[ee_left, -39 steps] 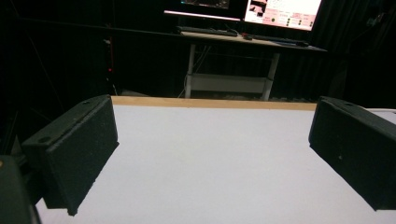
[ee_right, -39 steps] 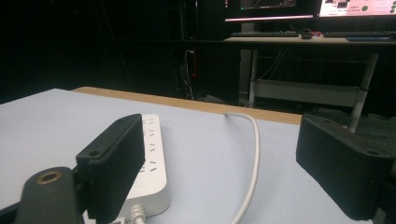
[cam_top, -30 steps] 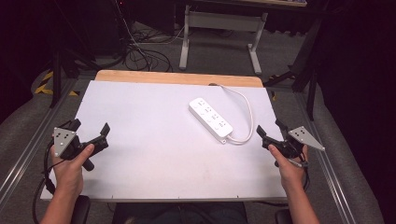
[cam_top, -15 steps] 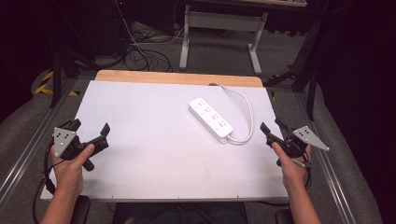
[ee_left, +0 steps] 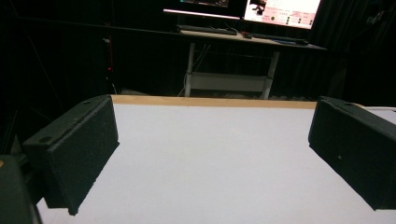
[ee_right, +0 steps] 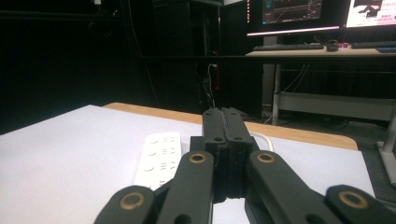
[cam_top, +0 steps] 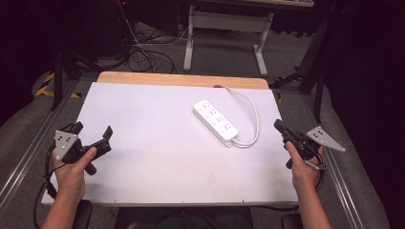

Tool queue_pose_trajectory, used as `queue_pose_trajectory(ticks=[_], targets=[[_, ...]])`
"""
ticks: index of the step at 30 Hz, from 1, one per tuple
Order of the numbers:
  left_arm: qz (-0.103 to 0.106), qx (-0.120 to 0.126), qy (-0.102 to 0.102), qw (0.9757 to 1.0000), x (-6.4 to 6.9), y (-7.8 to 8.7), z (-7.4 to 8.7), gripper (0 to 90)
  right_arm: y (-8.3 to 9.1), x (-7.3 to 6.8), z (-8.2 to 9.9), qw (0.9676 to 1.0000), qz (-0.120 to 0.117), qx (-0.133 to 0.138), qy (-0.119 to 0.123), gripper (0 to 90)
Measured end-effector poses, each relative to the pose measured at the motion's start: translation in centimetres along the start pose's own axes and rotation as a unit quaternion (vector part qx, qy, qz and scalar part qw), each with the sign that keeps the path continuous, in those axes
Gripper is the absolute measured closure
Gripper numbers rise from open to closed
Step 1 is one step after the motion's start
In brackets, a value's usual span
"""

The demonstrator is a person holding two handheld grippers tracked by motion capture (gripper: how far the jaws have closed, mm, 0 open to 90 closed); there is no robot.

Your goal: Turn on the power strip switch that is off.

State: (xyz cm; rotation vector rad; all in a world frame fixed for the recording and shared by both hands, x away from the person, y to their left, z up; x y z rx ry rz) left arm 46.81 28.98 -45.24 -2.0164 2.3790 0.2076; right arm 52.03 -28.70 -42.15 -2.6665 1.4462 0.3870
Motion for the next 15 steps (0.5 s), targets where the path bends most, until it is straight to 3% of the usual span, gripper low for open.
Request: queue_pose_trajectory(ticks=[7,15], targets=[[0.0,0.0,-0.001,1.0,0.0,0.0,0.0,2.0,-0.3,-0.3,-1.2,0.9999,-0.005,-0.006,0.006,90.0],[0.0,-0.001,-0.001,1.0,0.0,0.0,0.0,2.1,-1.7,-1.5,-2.5,0.9994,-0.02,-0.024,0.017,90.0]])
Point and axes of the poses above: each handheld gripper's, and its own axes: y roughly backward along the jaws, z roughly out of its underside, x roughly to its right, the point moved 6 cm from there along -y, roughly forward along the jaws, and after that the axes turned 12 degrees about -y, right-handed, at the moved point
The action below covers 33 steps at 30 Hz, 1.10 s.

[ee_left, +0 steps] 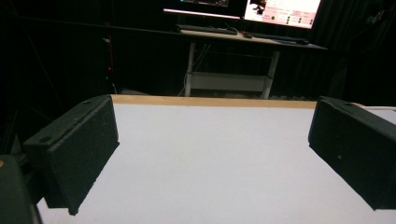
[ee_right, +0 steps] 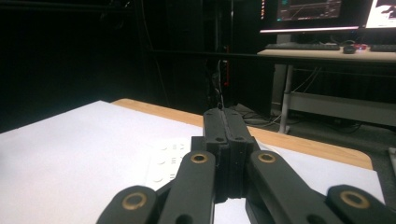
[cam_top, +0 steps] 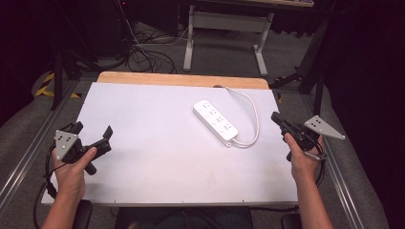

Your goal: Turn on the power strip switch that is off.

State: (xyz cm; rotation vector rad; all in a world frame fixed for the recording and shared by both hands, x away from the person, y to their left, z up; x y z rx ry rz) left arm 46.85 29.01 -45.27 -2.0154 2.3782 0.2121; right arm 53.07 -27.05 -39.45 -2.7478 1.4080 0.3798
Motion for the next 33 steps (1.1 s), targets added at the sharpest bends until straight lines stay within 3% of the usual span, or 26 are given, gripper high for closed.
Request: queue_pose_trajectory(ticks=[17,33], targets=[[-0.002,-0.001,-0.002,1.0,-0.1,0.1,0.0,2.7,-3.3,-1.5,0.8,0.9961,-0.013,-0.074,0.047,90.0],[-0.007,-0.001,-0.005,1.0,-0.2,0.4,0.1,2.7,-5.4,-1.8,1.3,0.9936,-0.021,-0.103,0.039,90.0]])
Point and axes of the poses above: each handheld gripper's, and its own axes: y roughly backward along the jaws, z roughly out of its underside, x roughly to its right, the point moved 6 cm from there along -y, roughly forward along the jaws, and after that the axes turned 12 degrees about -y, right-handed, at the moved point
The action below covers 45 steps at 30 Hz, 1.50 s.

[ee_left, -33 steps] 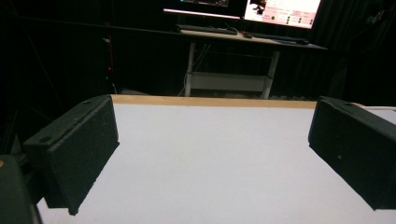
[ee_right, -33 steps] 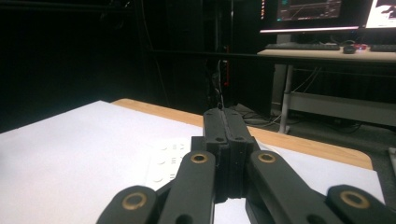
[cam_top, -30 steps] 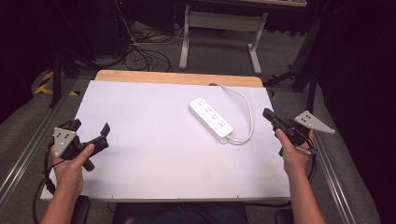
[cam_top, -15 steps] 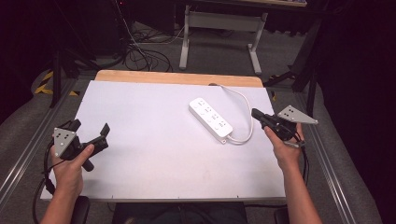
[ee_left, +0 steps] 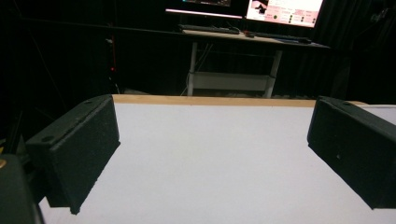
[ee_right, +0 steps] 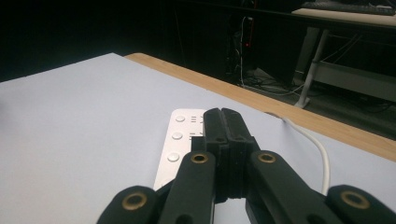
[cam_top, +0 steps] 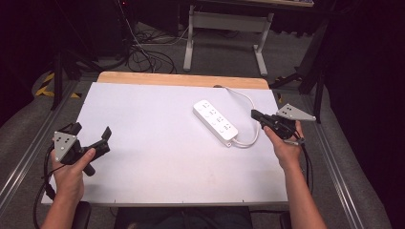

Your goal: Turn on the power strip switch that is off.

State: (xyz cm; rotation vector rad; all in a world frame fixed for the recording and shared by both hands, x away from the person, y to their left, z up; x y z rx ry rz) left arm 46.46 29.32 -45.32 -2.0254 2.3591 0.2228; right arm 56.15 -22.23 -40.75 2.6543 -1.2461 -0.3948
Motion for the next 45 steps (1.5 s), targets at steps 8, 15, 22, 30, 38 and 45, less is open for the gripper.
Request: queue_pose_trajectory(ticks=[8,15,22,30,38,45], targets=[[-0.005,-0.002,-0.001,1.0,-0.2,0.4,0.1,2.7,-1.3,-0.1,-0.1,0.9999,-0.004,-0.011,0.002,90.0],[-0.012,-0.001,-0.002,0.9999,-0.6,0.9,0.2,2.8,-2.3,-0.4,-0.1,0.9997,-0.009,-0.02,0.01,90.0],[-0.016,-0.002,-0.002,0.9999,-0.7,1.1,0.2,2.8,-2.8,-0.3,-0.3,0.9997,-0.013,-0.021,0.006,90.0],[-0.019,-0.002,0.002,0.9998,-0.8,1.3,0.3,2.9,-4.3,-0.6,-0.6,0.9994,-0.02,-0.03,0.001,90.0],[-0.018,-0.003,-0.002,0.9998,-0.9,1.5,0.3,2.9,-5.4,-0.8,-0.5,0.999,-0.021,-0.039,0.005,90.0],[-0.019,-0.003,-0.004,0.9998,-0.9,1.5,0.3,3.3,-6.6,-1.0,-0.4,0.9985,-0.02,-0.051,0.004,90.0]])
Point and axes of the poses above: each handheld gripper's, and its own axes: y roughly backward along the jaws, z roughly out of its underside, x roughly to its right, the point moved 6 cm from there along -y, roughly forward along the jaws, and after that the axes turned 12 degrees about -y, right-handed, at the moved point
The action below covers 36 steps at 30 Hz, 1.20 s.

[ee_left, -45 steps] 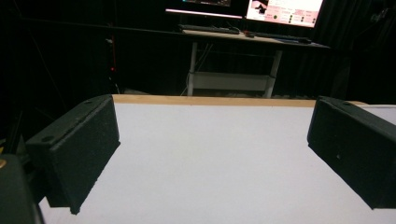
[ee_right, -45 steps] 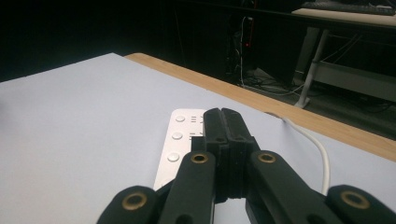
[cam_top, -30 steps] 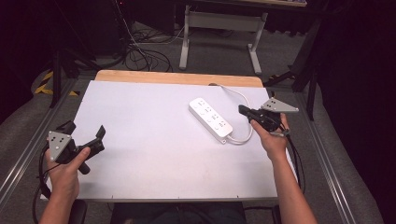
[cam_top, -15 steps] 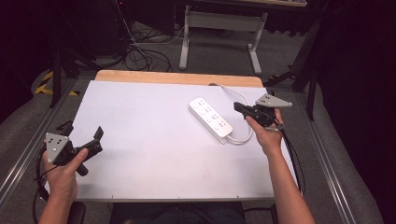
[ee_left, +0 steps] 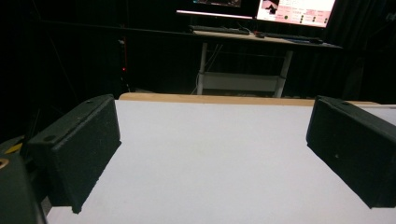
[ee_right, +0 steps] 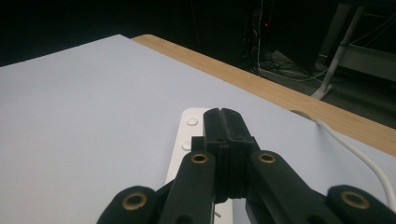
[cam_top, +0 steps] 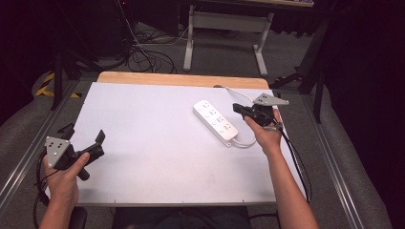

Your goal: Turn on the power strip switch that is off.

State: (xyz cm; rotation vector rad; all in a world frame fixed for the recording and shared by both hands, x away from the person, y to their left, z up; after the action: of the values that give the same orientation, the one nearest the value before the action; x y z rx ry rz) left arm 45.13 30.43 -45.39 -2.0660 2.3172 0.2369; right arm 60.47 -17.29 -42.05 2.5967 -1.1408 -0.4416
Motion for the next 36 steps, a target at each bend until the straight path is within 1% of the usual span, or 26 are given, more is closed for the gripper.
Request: queue_pose_trajectory(ticks=[1,3,6,7,8,9,10,13,14,15,16,17,18,19,24,25,28,29,30,36], targets=[[0.001,0.0,0.003,1.0,0.1,0.0,0.0,3.3,0.0,0.0,0.0,1.0,0.0,0.0,0.0,90.0],[0.001,0.001,0.0,1.0,0.0,0.0,0.0,3.3,-0.6,-0.1,-0.2,1.0,0.0,-0.004,0.007,90.0],[0.0,0.0,0.0,1.0,0.0,0.0,0.0,3.3,-1.4,-0.2,-0.3,0.9999,0.0,-0.01,0.01,90.0],[0.0,0.0,0.0,1.0,0.0,0.0,0.0,3.2,-1.7,-0.2,-0.2,0.9998,0.003,-0.018,0.009,90.0],[0.001,0.0,0.001,1.0,0.0,0.0,0.0,3.2,-2.1,-0.2,-0.1,0.9992,0.011,-0.033,0.018,90.0],[0.001,0.0,0.0,1.0,0.0,0.0,0.0,3.3,-2.6,-0.4,-0.1,0.9988,0.013,-0.039,0.026,90.0],[0.001,0.0,0.0,1.0,0.0,0.0,0.0,3.2,-3.1,-0.9,-0.2,0.999,0.005,-0.039,0.023,90.0],[0.001,0.0,0.0,1.0,0.0,0.1,0.0,3.3,-4.8,-2.1,-0.4,0.9977,0.001,-0.054,0.042,90.0],[0.0,0.0,0.0,1.0,0.0,0.1,0.0,3.3,-5.3,-2.5,-0.5,0.9974,-0.002,-0.059,0.041,90.0],[0.0,0.0,-0.001,1.0,-0.1,0.1,0.0,3.3,-5.9,-2.7,-0.4,0.9969,-0.003,-0.065,0.045,90.0],[0.0,0.0,-0.001,1.0,-0.1,0.1,0.0,3.4,-5.9,-2.7,-0.4,0.9969,-0.003,-0.065,0.045,90.0],[-0.001,0.0,0.0,1.0,-0.1,0.2,0.0,3.3,-6.9,-3.0,-0.1,0.9958,-0.005,-0.078,0.048,90.0],[0.0,0.0,0.0,1.0,-0.1,0.2,0.0,3.3,-6.9,-3.0,-0.1,0.9958,-0.005,-0.078,0.048,90.0],[-0.001,0.001,0.001,1.0,-0.1,0.2,0.0,3.4,-7.7,-3.0,0.2,0.9948,-0.003,-0.091,0.046,90.0],[-0.001,0.001,0.0,1.0,-0.1,0.4,0.1,3.5,-9.6,-2.3,1.3,0.992,0.004,-0.119,0.04,90.0],[-0.001,0.001,0.002,1.0,0.0,0.4,0.1,3.5,-9.9,-2.2,1.5,0.9915,0.004,-0.124,0.039,90.0],[0.004,-0.001,-0.002,1.0,0.1,0.4,0.1,3.5,-10.4,-2.1,2.1,0.9897,0.007,-0.138,0.039,90.0],[0.004,-0.001,-0.002,1.0,0.1,0.4,0.1,3.5,-10.4,-2.1,2.1,0.9897,0.007,-0.138,0.039,90.0],[0.004,-0.001,-0.004,1.0,0.2,0.4,0.1,3.5,-10.5,-1.9,2.3,0.9889,0.012,-0.144,0.036,90.0],[0.004,0.0,-0.003,1.0,0.1,0.5,0.1,3.5,-11.0,-1.7,3.0,0.9868,0.014,-0.159,0.027,90.0]])
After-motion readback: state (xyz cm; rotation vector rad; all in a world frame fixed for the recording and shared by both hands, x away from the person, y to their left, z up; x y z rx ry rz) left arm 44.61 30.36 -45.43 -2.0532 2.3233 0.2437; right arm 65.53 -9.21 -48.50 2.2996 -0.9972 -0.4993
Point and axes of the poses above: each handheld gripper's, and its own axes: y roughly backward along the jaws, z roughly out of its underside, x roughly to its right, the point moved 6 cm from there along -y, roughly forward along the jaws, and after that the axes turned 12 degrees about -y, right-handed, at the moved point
